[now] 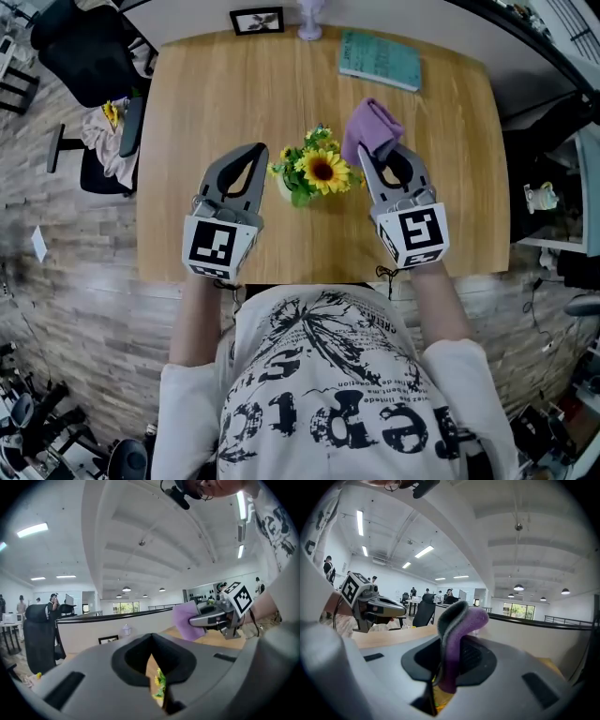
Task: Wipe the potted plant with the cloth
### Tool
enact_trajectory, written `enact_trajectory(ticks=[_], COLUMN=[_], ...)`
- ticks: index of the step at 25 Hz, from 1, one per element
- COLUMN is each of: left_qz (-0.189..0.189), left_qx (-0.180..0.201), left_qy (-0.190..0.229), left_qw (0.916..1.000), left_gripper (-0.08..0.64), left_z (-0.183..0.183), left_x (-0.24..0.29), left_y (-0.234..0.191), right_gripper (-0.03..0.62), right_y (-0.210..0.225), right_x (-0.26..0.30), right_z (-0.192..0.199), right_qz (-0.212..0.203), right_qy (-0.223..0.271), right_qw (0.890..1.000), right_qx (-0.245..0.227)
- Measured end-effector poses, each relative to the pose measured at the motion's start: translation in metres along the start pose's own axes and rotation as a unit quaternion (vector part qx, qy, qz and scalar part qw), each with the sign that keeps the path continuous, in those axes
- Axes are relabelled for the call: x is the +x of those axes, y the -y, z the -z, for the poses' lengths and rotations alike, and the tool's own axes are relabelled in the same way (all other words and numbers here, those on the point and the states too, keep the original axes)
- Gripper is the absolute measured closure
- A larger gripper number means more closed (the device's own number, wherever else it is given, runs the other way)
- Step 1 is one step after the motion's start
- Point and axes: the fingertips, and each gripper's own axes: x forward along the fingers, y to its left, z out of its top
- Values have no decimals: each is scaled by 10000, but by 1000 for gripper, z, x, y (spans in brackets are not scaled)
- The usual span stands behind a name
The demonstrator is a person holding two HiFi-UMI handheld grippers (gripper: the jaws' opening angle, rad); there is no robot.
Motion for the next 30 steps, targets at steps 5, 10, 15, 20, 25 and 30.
enact_trajectory(ticks=[5, 10, 15, 20, 25, 30], left_qz=[-116, -81, 149, 211, 243, 149], left_qx=[-24, -213, -114, -166, -97, -321], left_qy=[21, 13, -150, -182, -339, -268], left_qw=[9999, 9997, 9997, 9995, 9991, 9990], left_gripper=[555, 555, 555, 555, 555, 555], left_z=[1, 0, 9, 9, 17, 15], left_x=[-3, -5, -3, 2, 7, 7], left_y=[-2, -5, 1, 1, 7, 4], right_gripper=[523, 528, 531, 530, 531, 531], right_y=[2, 4, 6, 8, 7, 14], right_x=[-5, -6, -8, -3, -4, -6], right_z=[-9, -9, 0, 3, 2, 6], right_qz=[84, 136, 141, 122, 93, 185], right_qy=[228, 192, 152, 124, 152, 99], right_qw=[9997, 9997, 9997, 9997, 9997, 9992], right_qx=[100, 28, 90, 177, 187, 352])
